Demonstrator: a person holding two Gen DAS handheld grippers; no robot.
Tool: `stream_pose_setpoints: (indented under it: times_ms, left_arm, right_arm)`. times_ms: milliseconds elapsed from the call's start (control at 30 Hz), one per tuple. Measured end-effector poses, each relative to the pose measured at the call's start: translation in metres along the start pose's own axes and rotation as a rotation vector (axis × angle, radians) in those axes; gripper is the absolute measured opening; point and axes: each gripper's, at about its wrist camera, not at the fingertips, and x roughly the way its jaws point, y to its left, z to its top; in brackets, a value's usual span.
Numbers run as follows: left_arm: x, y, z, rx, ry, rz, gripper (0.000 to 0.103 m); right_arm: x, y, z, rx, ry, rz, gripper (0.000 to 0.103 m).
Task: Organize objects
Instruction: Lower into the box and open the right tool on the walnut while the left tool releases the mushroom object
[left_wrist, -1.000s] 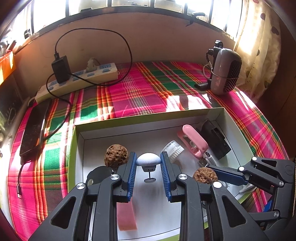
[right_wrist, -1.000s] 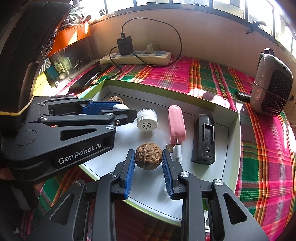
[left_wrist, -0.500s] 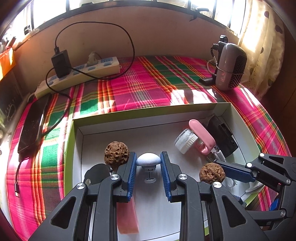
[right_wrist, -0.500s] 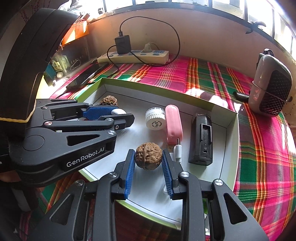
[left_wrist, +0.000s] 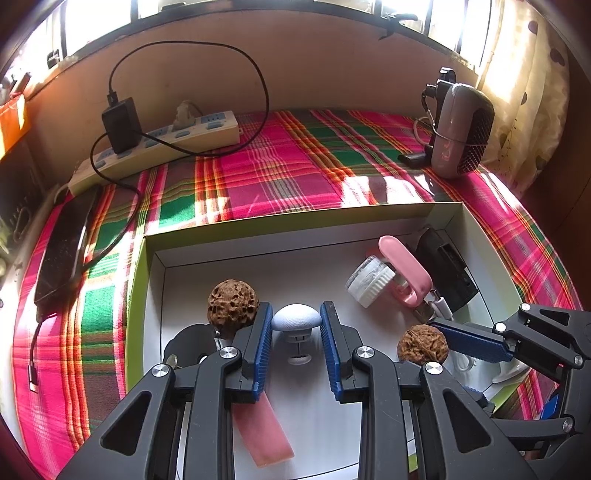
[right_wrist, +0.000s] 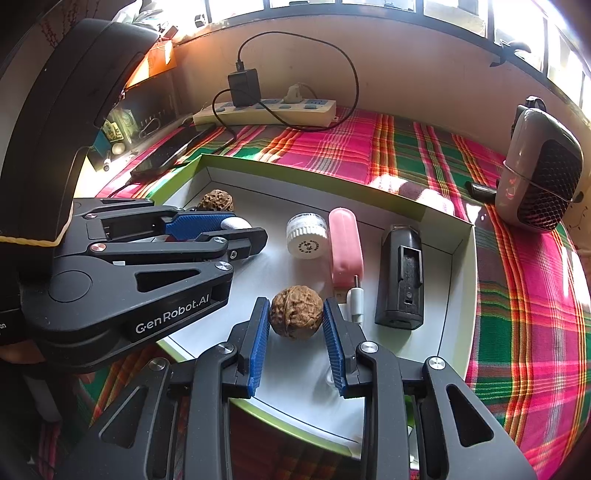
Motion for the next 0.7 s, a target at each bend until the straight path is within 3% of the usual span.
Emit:
stream_pose_setpoints:
  times_ms: [700]
  left_arm:
    - [0.0, 0.0, -0.0011, 0.003, 0.003, 0.007, 0.025]
  right_arm:
    - [-0.0008, -0.0049, -0.003, 0.02, 0.003, -0.018, 0.035]
